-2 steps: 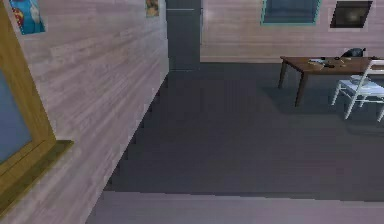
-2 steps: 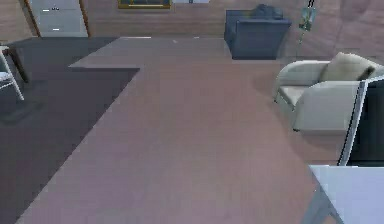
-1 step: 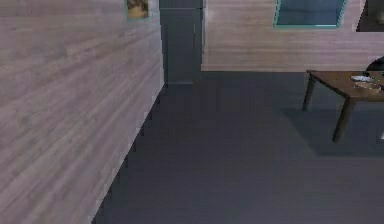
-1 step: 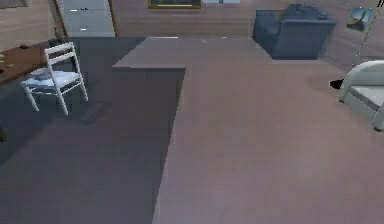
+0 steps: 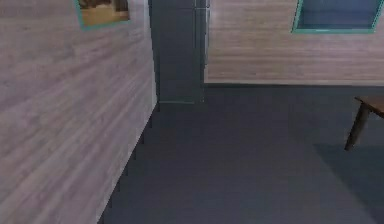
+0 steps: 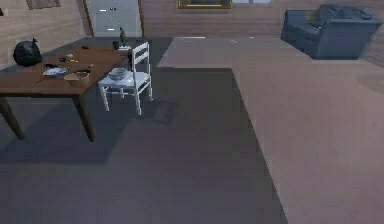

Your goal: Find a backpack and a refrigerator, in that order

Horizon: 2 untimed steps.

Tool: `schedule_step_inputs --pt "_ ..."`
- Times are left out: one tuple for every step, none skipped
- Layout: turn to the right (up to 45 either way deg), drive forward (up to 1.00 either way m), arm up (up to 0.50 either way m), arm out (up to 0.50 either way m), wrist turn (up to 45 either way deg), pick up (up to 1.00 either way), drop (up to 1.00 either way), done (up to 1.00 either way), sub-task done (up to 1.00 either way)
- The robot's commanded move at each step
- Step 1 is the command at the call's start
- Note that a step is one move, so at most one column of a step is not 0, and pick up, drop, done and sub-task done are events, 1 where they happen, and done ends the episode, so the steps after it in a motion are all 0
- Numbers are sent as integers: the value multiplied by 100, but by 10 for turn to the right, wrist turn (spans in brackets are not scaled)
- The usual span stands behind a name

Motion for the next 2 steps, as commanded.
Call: schedule_step_inputs --pt "0 100 0 0 0 0 0 0 0" --pt "0 100 0 0 0 0 0 0 0"
